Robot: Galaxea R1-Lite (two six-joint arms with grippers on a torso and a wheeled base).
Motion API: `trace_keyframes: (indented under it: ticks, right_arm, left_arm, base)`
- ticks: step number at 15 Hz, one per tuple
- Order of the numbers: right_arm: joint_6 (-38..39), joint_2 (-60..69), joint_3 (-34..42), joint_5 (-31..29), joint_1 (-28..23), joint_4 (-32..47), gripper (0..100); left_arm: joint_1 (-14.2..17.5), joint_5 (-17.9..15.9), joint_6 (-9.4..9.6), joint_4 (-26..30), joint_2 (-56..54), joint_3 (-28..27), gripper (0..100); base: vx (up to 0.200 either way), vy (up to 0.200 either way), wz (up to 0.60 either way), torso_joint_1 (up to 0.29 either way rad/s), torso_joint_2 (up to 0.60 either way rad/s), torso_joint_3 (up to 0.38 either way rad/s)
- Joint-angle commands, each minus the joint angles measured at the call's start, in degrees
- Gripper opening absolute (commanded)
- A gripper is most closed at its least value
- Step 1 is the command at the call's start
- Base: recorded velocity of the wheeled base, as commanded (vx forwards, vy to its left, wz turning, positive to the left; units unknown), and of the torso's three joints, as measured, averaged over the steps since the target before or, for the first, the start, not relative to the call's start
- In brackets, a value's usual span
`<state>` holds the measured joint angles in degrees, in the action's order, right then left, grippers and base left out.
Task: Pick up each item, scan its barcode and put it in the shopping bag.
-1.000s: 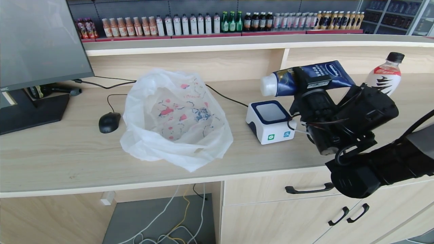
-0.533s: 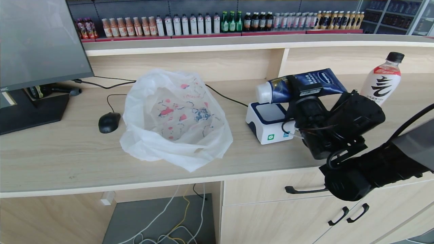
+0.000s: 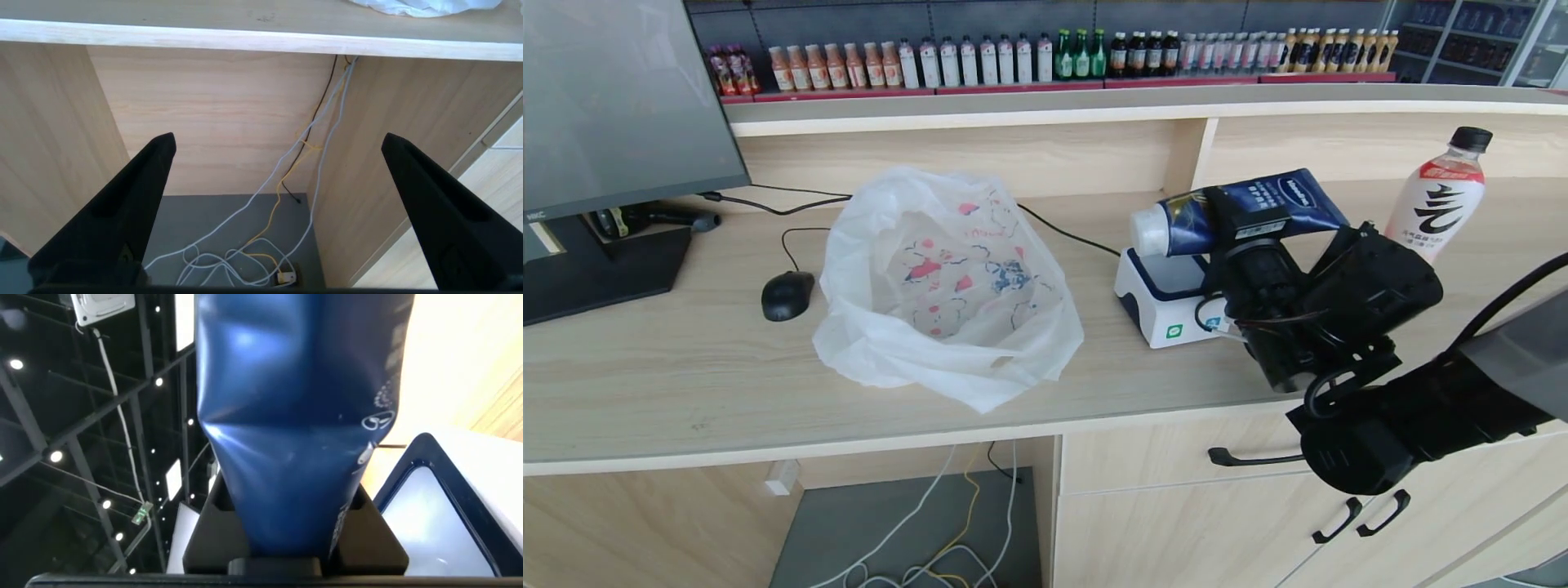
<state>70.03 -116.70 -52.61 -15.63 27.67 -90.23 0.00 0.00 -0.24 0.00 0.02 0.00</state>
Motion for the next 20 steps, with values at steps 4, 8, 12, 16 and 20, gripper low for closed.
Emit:
trace_keyframes:
  ticks: [4, 8, 12, 16, 20]
  right_arm:
    - [0.1, 2.9, -0.3, 0.0, -0.2, 0.2, 0]
    - [0.3, 2.6, -0.3, 0.1, -0.6, 0.2, 0]
    - [0.5, 1.2, -0.1, 0.2, -1.8, 0.2, 0]
    - [1.4, 0.8, 0.2, 1.8, -4.1, 0.2, 0]
    - [1.4, 0.7, 0.5, 1.8, -3.4, 0.2, 0]
  left_arm:
    - [0.0, 0.0, -0.02, 0.0, 0.0, 0.0, 100]
    - [0.0, 0.0, -0.02, 0.0, 0.0, 0.0, 100]
    - [-0.1, 0.0, -0.02, 0.0, 0.0, 0.0, 100]
    - [0.0, 0.0, -0.02, 0.0, 0.0, 0.0, 100]
    - [0.0, 0.0, -0.02, 0.0, 0.0, 0.0, 100]
  base:
    - [0.0, 0.0, 0.0, 0.0, 0.0, 0.0]
    - [0.0, 0.0, 0.0, 0.0, 0.0, 0.0]
    - [0.0, 0.0, 0.0, 0.0, 0.0, 0.0]
    - [0.0, 0.0, 0.0, 0.0, 0.0, 0.0]
    - [0.0, 0.0, 0.0, 0.0, 0.0, 0.0]
